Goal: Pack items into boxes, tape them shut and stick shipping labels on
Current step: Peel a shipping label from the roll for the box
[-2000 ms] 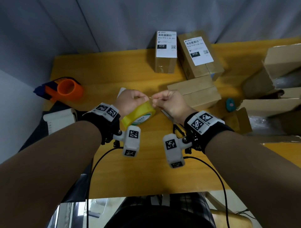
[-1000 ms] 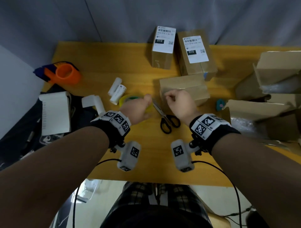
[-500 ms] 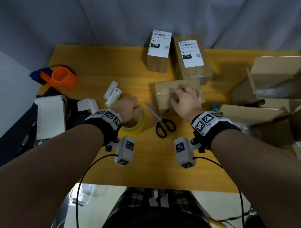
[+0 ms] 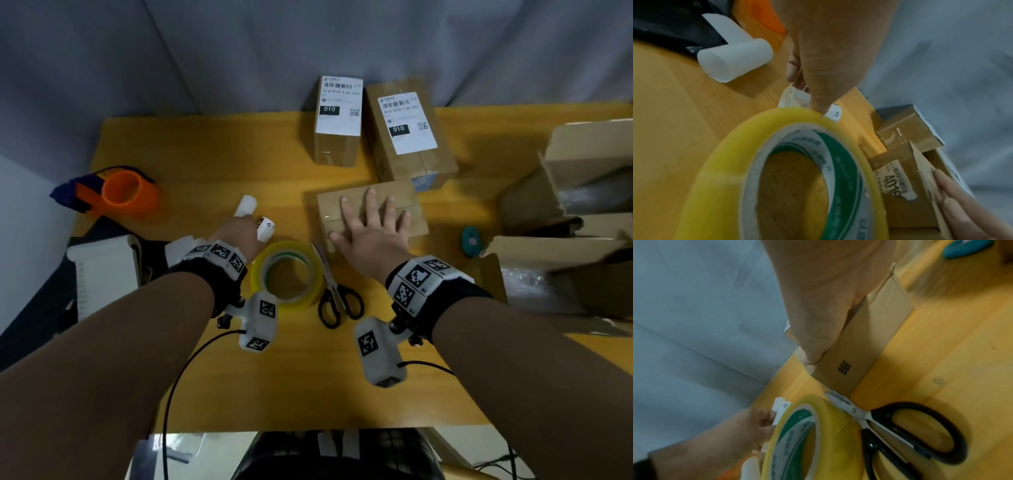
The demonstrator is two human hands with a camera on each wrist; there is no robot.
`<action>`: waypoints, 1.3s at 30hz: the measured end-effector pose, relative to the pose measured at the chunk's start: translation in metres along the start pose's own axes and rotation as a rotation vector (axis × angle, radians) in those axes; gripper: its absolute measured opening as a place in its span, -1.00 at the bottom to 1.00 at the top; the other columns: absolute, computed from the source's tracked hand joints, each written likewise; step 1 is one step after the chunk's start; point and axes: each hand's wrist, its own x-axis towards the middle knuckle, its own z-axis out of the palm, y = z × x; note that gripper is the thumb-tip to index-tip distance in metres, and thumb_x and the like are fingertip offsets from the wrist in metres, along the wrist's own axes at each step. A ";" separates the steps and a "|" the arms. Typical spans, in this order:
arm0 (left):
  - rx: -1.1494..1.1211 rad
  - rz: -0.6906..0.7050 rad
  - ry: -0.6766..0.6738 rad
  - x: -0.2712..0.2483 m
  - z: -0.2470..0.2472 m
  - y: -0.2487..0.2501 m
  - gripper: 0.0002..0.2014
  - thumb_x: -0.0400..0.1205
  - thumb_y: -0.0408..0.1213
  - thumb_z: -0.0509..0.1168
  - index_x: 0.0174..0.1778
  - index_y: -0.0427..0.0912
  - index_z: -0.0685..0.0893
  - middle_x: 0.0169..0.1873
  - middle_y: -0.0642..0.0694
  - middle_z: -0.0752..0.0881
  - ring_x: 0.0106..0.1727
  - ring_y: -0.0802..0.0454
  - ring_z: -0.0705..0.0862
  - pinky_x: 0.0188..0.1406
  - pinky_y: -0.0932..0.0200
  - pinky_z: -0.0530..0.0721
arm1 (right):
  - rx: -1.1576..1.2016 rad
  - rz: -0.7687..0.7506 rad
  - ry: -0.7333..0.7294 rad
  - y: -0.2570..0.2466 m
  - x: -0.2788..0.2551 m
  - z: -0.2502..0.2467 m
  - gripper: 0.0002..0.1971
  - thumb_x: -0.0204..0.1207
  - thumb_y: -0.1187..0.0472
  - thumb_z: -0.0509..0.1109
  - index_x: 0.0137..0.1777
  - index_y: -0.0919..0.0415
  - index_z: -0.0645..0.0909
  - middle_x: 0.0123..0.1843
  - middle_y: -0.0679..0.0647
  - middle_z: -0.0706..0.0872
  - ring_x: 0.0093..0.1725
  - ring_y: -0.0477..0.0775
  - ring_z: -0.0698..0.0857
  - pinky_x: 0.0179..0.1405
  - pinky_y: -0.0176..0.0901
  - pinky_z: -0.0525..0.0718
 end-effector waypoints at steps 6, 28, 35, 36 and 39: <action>-0.203 0.100 0.113 -0.010 -0.025 0.014 -0.63 0.66 -0.11 0.20 0.27 -0.31 0.49 0.08 -0.28 0.65 0.01 -0.27 0.62 -0.22 0.05 0.44 | -0.049 0.073 0.099 0.024 0.000 -0.010 0.02 0.44 -0.54 -0.06 0.69 0.15 -0.26 0.71 0.19 -0.24 0.69 0.22 -0.14 0.63 0.26 -0.16; -1.119 0.291 -0.059 -0.069 -0.079 0.122 -0.62 0.59 -0.26 0.40 0.30 -0.20 0.52 0.08 -0.15 0.73 0.11 -0.08 0.73 0.20 -0.16 0.68 | 1.298 -0.098 0.264 0.031 -0.032 -0.077 -0.83 0.59 0.15 0.40 -0.01 0.27 0.70 -0.17 0.07 0.76 -0.23 -0.08 0.71 -0.25 -0.36 0.70; -0.753 0.465 0.207 -0.086 -0.102 0.134 -0.55 0.59 -0.33 0.36 0.39 -0.02 0.45 0.26 -0.09 0.48 -0.02 0.13 0.65 -0.17 0.47 0.61 | 1.069 -0.238 0.371 0.052 -0.039 -0.102 -0.92 0.55 0.38 0.40 -0.11 0.21 0.68 -0.11 0.12 0.77 -0.07 0.09 0.74 -0.01 -0.08 0.72; -0.682 0.461 0.237 -0.088 -0.105 0.134 -0.65 0.58 -0.27 0.37 0.28 -0.07 0.51 0.24 -0.07 0.47 -0.06 0.18 0.61 -0.22 0.51 0.56 | 1.033 -0.248 0.386 0.053 -0.040 -0.104 -0.88 0.54 0.36 0.42 -0.20 0.16 0.66 -0.17 0.06 0.76 -0.11 0.07 0.73 -0.07 -0.11 0.70; -0.611 0.443 0.319 -0.090 -0.109 0.132 -0.74 0.58 -0.08 0.38 -0.05 -0.23 0.65 0.08 -0.03 0.47 -0.10 0.25 0.50 -0.20 0.54 0.43 | 1.050 -0.246 0.421 0.055 -0.041 -0.110 -0.78 0.53 0.36 0.42 -0.30 0.08 0.61 -0.28 -0.05 0.70 -0.16 0.01 0.68 -0.13 -0.18 0.62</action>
